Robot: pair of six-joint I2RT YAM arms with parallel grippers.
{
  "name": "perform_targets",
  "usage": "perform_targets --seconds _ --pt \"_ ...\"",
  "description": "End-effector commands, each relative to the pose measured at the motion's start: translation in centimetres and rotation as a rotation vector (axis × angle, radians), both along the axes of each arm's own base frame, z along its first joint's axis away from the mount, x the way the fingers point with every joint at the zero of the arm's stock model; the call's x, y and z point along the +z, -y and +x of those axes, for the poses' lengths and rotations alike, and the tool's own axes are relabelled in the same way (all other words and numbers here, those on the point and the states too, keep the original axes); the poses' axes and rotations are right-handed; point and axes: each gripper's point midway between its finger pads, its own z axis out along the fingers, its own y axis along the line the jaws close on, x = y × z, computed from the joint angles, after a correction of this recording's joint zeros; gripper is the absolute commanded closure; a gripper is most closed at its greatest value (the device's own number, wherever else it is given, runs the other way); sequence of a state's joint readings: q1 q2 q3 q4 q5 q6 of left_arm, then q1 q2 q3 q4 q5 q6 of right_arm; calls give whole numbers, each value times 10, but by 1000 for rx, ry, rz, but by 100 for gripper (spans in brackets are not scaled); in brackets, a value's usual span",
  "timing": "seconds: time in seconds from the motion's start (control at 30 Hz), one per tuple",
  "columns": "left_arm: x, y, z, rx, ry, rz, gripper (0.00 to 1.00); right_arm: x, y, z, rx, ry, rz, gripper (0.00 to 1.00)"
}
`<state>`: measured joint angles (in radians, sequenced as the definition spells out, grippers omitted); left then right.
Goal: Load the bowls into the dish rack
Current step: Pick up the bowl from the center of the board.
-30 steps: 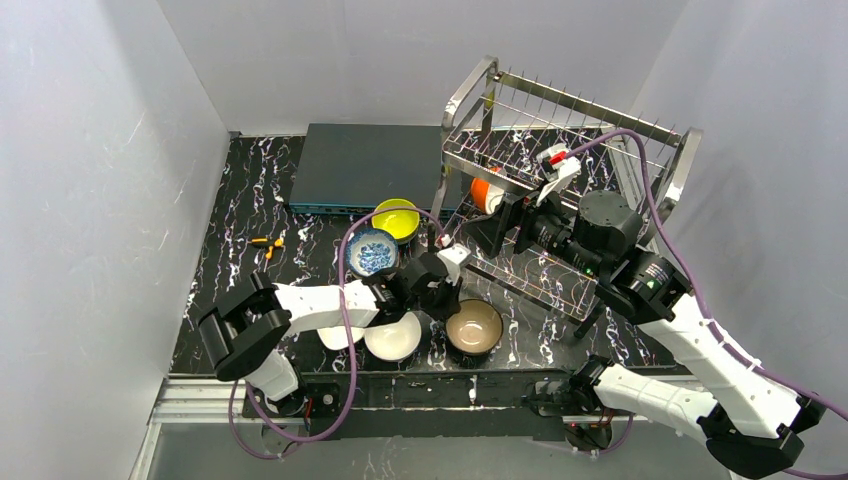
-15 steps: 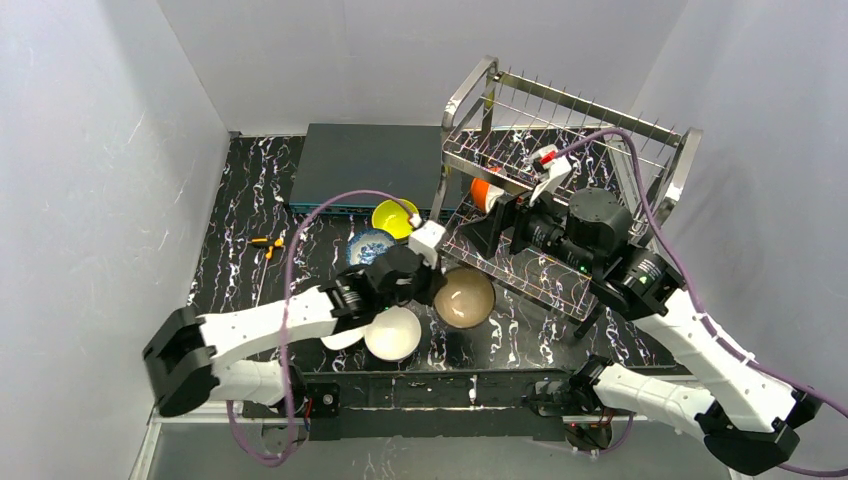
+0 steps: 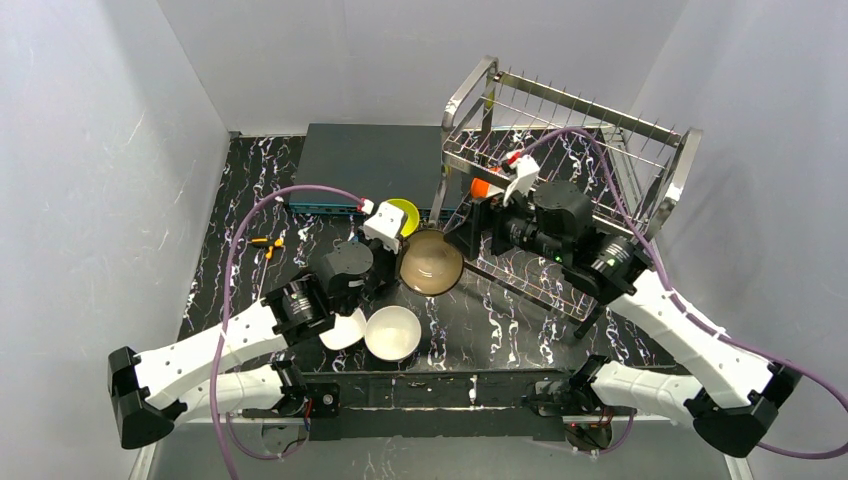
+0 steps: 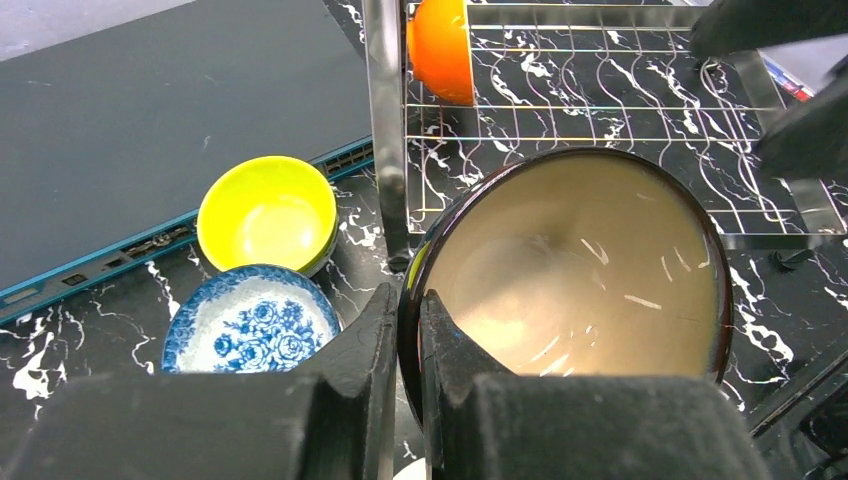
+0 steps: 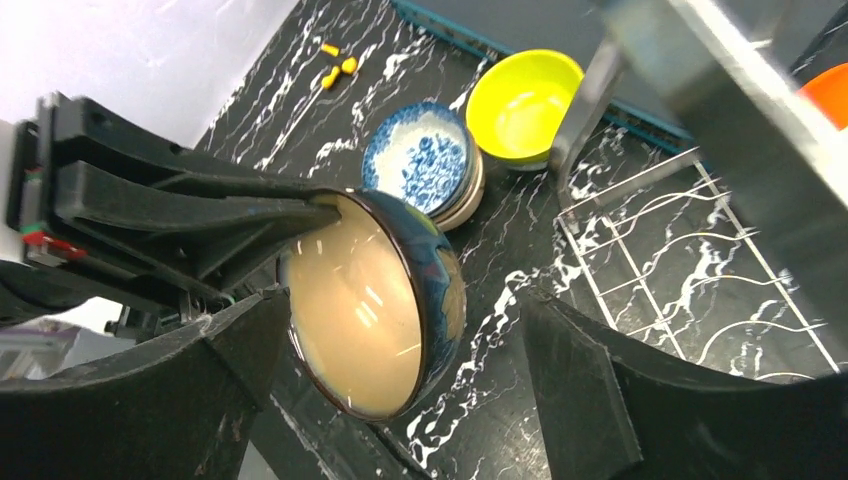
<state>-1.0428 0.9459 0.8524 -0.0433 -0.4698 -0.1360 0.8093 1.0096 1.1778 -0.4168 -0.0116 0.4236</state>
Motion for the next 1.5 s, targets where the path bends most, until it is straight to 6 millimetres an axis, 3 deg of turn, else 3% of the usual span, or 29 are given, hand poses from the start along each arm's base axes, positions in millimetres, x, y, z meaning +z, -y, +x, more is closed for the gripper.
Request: perform_targets --seconds 0.0,0.1,0.27,0.43,0.57,0.73,0.83,1.13,1.23,1.47 --pt "70 -8 3 43 119 -169 100 -26 -13 -2 57 -74 -42 9" --pt "80 -7 2 30 126 -192 100 -41 -22 -5 100 -116 -62 15" --pt "89 -7 1 23 135 -209 100 -51 -29 -5 124 -141 -69 35" --pt "93 -9 0 29 136 -223 100 -59 -31 -4 128 -157 -83 69" --pt "79 -8 0 37 97 -194 98 -56 -32 -3 131 -147 -78 97" --pt "41 -11 0 91 -31 -132 31 -49 -31 -3 143 -108 -66 99" --pt "30 -9 -6 90 -116 -125 3 -47 -29 -3 144 -93 -69 99" --pt "34 8 -45 -127 -402 -365 2 -40 -33 -7 181 -61 -42 99" --pt "39 12 -63 -228 -504 -423 2 -30 -37 -10 214 -26 -12 99" --pt "56 16 -79 -361 -611 -564 2 1 -41 -23 306 93 74 99"
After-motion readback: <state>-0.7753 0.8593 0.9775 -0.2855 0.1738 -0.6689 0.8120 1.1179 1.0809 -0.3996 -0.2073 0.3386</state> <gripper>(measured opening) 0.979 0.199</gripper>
